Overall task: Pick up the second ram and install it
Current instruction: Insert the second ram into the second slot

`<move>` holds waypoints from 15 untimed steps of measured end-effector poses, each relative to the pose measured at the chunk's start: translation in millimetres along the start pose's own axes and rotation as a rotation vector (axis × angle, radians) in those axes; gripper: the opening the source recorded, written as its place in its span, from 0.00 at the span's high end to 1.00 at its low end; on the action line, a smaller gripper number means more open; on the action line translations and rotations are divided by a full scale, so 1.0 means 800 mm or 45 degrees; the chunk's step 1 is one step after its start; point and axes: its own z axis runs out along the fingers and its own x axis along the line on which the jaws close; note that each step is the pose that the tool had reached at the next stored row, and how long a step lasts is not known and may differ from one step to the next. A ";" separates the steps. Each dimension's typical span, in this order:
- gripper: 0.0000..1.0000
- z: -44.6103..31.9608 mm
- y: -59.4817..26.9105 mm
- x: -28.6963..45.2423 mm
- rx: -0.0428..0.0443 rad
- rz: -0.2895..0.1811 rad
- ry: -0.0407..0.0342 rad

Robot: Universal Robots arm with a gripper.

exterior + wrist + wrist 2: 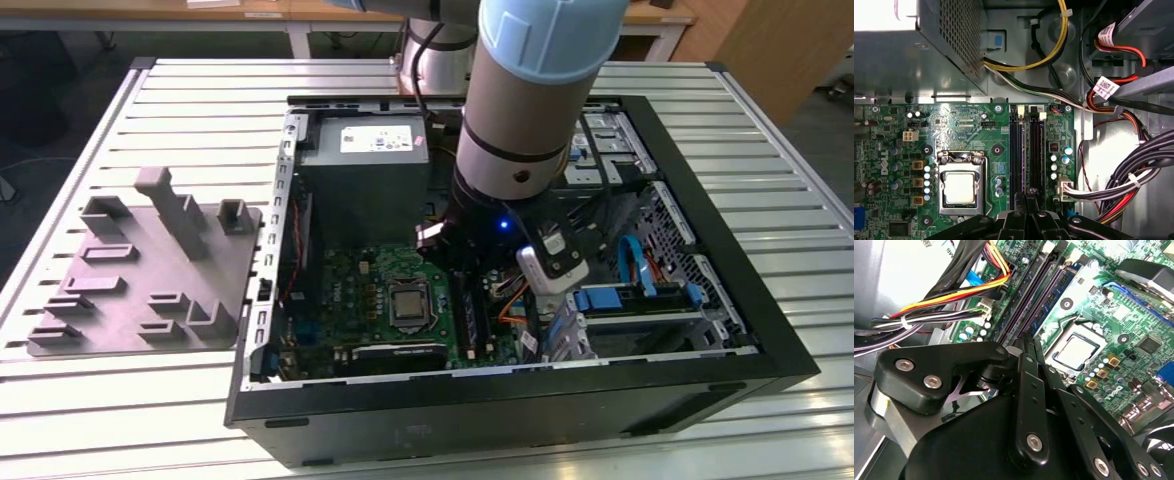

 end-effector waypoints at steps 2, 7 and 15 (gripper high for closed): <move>0.89 0.0006 0.000 0.0000 0.000 0.000 0.0001; 0.89 0.0014 0.000 -0.0001 0.000 0.000 0.0000; 0.89 0.0044 0.000 -0.0001 0.000 0.000 0.0001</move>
